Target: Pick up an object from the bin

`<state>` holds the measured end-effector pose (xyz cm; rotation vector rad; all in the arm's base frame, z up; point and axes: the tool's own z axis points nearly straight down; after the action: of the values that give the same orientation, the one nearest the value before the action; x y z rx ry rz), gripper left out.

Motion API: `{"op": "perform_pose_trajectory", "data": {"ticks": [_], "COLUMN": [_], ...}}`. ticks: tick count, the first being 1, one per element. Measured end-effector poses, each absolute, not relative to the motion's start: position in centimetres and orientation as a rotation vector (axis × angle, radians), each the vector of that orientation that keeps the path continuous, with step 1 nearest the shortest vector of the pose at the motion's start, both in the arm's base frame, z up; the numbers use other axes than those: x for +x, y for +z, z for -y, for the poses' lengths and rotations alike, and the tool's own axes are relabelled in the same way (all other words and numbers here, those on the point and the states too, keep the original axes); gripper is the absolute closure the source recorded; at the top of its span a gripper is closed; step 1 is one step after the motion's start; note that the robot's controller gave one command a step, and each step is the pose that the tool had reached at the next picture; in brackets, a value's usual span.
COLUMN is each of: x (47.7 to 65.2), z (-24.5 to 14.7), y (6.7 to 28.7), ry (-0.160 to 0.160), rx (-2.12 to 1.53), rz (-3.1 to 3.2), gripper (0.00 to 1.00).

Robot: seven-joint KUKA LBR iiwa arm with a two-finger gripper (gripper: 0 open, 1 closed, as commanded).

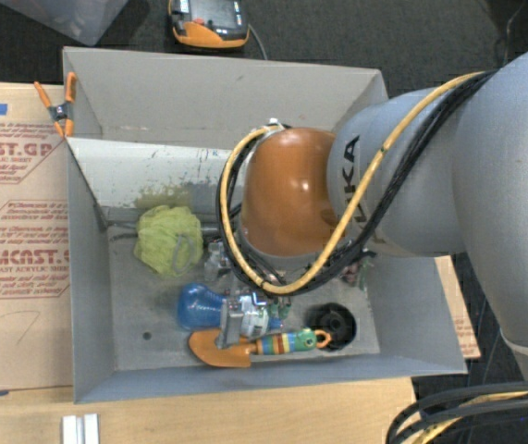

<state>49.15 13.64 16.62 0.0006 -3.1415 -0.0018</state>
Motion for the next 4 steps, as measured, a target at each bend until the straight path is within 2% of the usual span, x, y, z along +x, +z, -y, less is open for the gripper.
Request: {"op": "perform_pose_trajectory", "data": {"ticks": [1, 2, 3, 4], "x": [49.2, 48.9, 48.9, 49.0], "z": [-13.6, -11.5, -11.5, -12.0], "y": [16.6, 8.4, 8.4, 12.6], "ry": [-0.002, -0.002, -0.003, -0.004], "rx": [0.001, 0.217, 0.218, 0.217], "rz": [3.142, 3.133, 3.133, 3.136], "gripper": [0.0, 1.0, 1.0, 1.0]}}
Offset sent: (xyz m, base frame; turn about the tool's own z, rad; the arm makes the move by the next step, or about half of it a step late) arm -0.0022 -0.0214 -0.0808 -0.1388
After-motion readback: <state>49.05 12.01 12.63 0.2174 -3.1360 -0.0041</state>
